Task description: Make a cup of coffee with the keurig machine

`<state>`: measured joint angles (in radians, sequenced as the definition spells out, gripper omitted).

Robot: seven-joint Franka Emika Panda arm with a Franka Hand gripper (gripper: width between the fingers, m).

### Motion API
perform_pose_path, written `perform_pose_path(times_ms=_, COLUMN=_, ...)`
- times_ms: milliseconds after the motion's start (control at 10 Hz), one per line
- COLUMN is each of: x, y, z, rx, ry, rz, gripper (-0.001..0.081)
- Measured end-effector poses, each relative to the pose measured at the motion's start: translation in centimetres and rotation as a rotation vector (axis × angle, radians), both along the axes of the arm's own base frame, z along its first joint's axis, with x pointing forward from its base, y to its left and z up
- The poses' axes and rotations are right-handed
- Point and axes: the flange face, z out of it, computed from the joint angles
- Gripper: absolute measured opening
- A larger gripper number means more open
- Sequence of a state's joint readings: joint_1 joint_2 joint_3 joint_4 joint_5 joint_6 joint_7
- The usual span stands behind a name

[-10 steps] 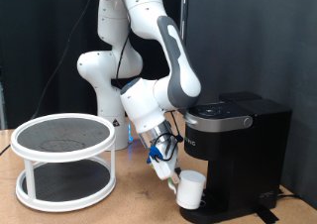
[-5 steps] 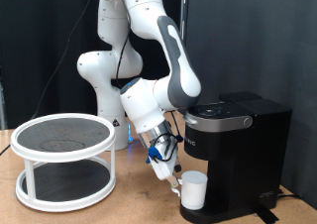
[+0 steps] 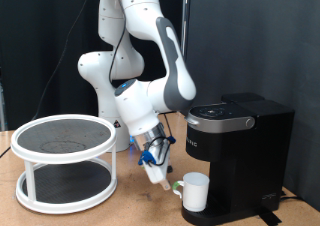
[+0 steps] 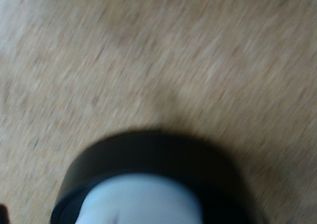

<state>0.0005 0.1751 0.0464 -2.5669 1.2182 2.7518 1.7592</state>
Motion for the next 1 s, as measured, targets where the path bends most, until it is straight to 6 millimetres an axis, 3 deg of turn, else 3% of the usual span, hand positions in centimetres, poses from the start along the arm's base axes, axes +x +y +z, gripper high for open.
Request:
perform_pose_path(times_ms=400, x=-1.9, y=-1.0, z=-1.2, rx=0.032, ry=0.001, rz=0.023, gripper=0.0734)
perform_pose_path(times_ms=1000, x=-2.4, y=0.8, z=-1.5, rx=0.09, ry=-0.078, rz=0.055, gripper=0.0734)
